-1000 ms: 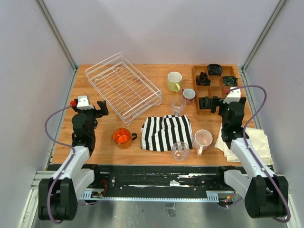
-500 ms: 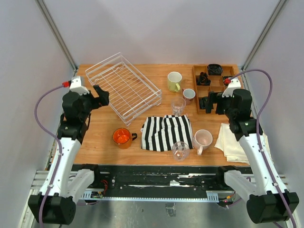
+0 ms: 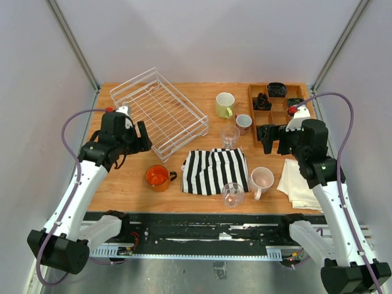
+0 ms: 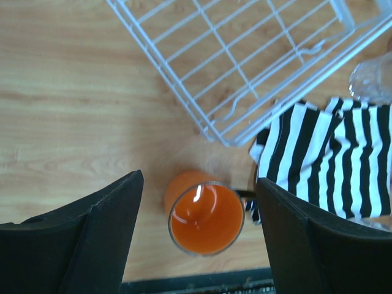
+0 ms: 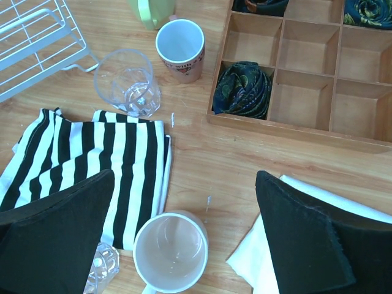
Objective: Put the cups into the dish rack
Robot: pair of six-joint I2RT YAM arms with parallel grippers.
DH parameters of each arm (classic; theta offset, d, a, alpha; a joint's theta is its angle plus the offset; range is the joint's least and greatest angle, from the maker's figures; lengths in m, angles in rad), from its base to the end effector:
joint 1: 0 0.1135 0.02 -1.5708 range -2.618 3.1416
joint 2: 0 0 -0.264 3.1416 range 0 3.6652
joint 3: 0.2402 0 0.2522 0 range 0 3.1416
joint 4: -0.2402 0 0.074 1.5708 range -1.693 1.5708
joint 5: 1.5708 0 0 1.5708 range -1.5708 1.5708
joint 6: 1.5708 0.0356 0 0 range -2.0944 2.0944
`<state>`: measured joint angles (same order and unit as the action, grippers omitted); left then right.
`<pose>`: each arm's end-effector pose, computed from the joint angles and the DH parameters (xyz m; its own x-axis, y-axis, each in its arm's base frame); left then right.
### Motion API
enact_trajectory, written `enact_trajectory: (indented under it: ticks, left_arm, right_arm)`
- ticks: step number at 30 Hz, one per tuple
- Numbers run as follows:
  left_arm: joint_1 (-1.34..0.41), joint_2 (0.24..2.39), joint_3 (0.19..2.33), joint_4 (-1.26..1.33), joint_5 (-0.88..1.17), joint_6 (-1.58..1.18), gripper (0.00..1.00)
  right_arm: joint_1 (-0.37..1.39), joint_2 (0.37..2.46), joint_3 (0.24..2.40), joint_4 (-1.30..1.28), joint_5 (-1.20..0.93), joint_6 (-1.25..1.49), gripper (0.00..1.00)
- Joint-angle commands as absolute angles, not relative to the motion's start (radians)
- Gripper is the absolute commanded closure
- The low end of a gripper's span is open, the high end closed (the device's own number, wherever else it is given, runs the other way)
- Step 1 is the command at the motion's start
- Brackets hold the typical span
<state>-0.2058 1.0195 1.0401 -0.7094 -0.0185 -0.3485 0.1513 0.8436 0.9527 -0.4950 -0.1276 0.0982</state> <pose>0.2057 -0.0423 0.3338 -0.6498 -0.2131 -0.7296 -0.0336 0.9670 -0.2526 0.1800 0.0320 0.3559 -0.3964 0.0379 -0.9173 -0.2283 0.9637 0.1385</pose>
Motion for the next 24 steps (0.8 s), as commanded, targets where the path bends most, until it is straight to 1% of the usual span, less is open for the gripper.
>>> enact_trajectory:
  ticks: [1,6,9,11,12,14,21,24]
  left_arm:
    - [-0.248,0.972,1.044,-0.901,-0.040,-0.374,0.21]
    - [-0.297,0.980,0.976,-0.943,-0.035,-0.363,0.23]
    - [-0.321,0.987,0.936,-0.928,-0.061,-0.359,0.26]
    - [-0.327,1.005,0.915,-0.921,-0.071,-0.347,0.31]
    - [-0.328,1.017,0.908,-0.921,-0.076,-0.338,0.31]
    - [-0.330,1.045,0.900,-0.916,-0.088,-0.323,0.34]
    - [-0.331,1.140,0.913,-0.896,-0.105,-0.284,0.36]
    - [-0.331,1.178,0.938,-0.903,-0.102,-0.276,0.40]
  right_arm:
    - [0.165,0.819,0.934,-0.509,-0.171,0.137,0.01]
    - [0.201,0.856,0.931,-0.499,-0.265,0.158,0.01]
    - [0.269,0.883,0.945,-0.505,-0.223,0.151,0.00]
    - [0.296,0.889,0.946,-0.499,-0.208,0.162,0.01]
    - [0.306,0.891,0.943,-0.491,-0.204,0.167,0.01]
    - [0.315,0.895,0.940,-0.478,-0.200,0.175,0.01]
    - [0.323,0.910,0.948,-0.462,-0.191,0.186,0.02]
    - [0.324,0.912,0.952,-0.459,-0.188,0.190,0.01]
